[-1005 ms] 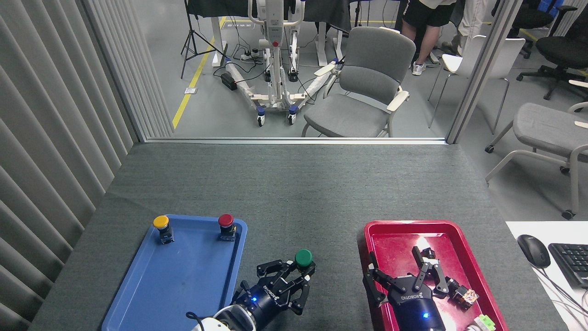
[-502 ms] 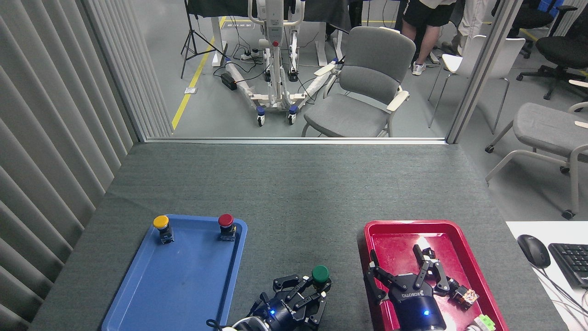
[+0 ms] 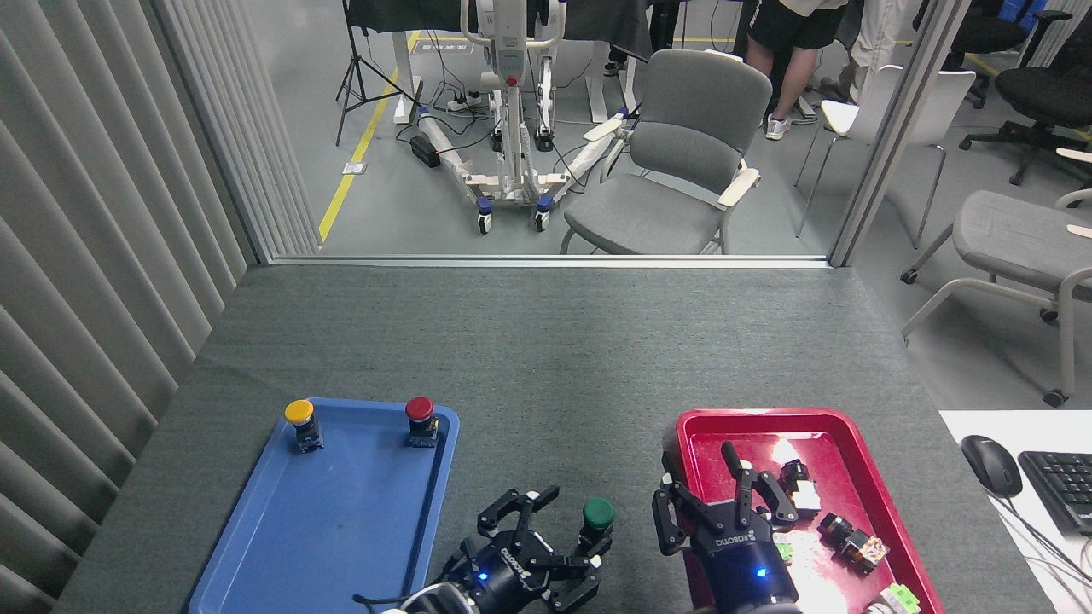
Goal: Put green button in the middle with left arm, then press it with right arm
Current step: 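Release the green button and withdraw the left gripper to the blue tray, then move the right gripper onto the green button and press down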
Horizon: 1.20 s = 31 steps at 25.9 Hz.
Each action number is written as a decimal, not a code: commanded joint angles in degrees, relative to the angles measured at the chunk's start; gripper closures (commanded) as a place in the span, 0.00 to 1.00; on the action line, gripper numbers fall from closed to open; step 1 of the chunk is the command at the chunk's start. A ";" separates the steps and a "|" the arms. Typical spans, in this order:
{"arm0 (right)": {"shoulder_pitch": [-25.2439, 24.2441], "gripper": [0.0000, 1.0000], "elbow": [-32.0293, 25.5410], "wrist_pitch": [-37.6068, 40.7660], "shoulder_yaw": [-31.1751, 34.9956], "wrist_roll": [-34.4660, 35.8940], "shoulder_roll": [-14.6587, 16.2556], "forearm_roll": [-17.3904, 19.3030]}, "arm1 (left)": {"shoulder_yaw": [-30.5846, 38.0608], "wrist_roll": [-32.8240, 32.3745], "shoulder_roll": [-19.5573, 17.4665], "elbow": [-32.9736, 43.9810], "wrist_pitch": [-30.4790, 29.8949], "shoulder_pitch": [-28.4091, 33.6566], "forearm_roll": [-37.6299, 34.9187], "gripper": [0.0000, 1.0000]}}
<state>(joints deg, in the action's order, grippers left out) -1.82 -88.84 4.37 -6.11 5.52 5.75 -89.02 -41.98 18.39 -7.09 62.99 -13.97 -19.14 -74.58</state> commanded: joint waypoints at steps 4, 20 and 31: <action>-0.03 0.30 0.95 0.03 -2.94 0.20 -0.30 -0.19 | 26.16 -0.11 -11.55 24.55 -0.26 17.65 0.93 0.00; 0.23 0.90 8.60 0.12 -8.83 -0.42 -1.53 -4.14 | 51.12 -7.93 -2.05 15.76 -2.72 20.11 -3.29 0.00; 0.32 0.89 10.35 -0.23 -10.15 -0.33 -2.68 -4.76 | 51.12 -7.49 -1.70 12.42 -2.81 18.61 -2.94 0.00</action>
<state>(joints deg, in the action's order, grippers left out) -1.58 -79.05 4.27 -15.78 4.97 3.29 -93.75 9.20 10.77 -8.89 75.95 -16.64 0.35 -77.54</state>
